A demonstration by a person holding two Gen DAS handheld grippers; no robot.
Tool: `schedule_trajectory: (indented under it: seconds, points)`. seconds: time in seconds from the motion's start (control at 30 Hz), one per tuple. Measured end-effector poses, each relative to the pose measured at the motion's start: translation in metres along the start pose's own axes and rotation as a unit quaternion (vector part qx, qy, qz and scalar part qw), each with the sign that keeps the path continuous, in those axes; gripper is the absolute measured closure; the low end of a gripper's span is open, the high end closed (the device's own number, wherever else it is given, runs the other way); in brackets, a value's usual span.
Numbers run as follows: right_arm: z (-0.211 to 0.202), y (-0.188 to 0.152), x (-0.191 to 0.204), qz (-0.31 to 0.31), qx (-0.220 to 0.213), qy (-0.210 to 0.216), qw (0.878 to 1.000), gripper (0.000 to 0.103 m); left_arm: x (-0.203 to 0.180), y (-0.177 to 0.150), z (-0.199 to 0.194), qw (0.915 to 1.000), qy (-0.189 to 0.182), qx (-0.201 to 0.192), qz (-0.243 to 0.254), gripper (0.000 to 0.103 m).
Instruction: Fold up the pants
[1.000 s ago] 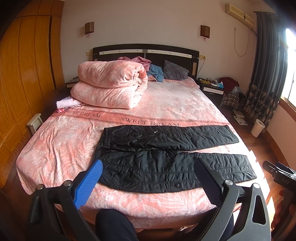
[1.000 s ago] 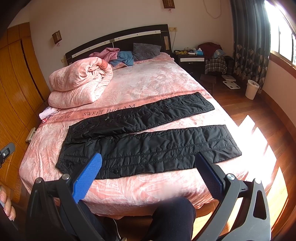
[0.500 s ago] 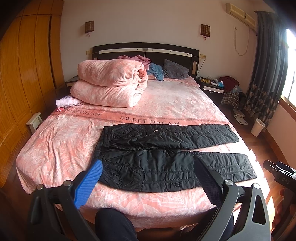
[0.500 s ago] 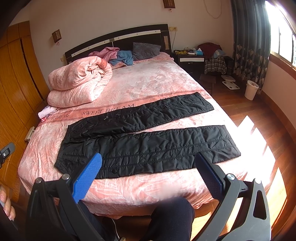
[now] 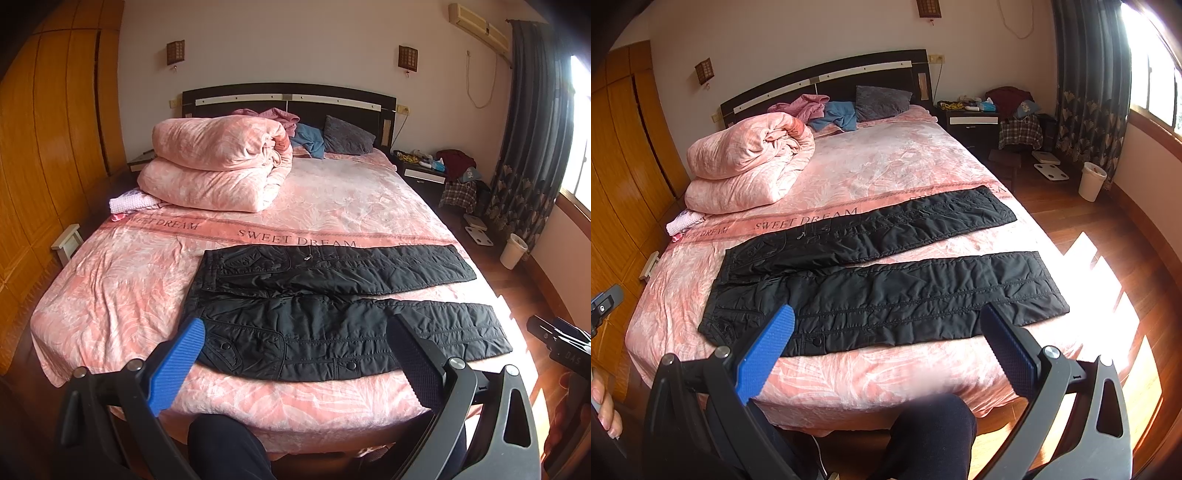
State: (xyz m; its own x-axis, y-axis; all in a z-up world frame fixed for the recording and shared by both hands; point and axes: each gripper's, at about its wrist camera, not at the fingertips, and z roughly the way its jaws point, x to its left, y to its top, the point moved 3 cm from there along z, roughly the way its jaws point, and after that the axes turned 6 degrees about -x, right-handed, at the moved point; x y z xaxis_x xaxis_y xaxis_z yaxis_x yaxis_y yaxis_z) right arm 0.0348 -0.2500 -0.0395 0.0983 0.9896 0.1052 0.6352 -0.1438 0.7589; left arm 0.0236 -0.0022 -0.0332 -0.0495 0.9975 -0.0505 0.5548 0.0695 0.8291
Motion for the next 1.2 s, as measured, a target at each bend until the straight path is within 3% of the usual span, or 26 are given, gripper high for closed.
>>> schedule_trajectory:
  seconds: [1.2]
  points:
    - [-0.004, 0.010, 0.007, -0.010, -0.001, 0.001, 1.000, 0.002, 0.000, 0.003, -0.002, 1.0000, 0.004, 0.001, 0.001, 0.004]
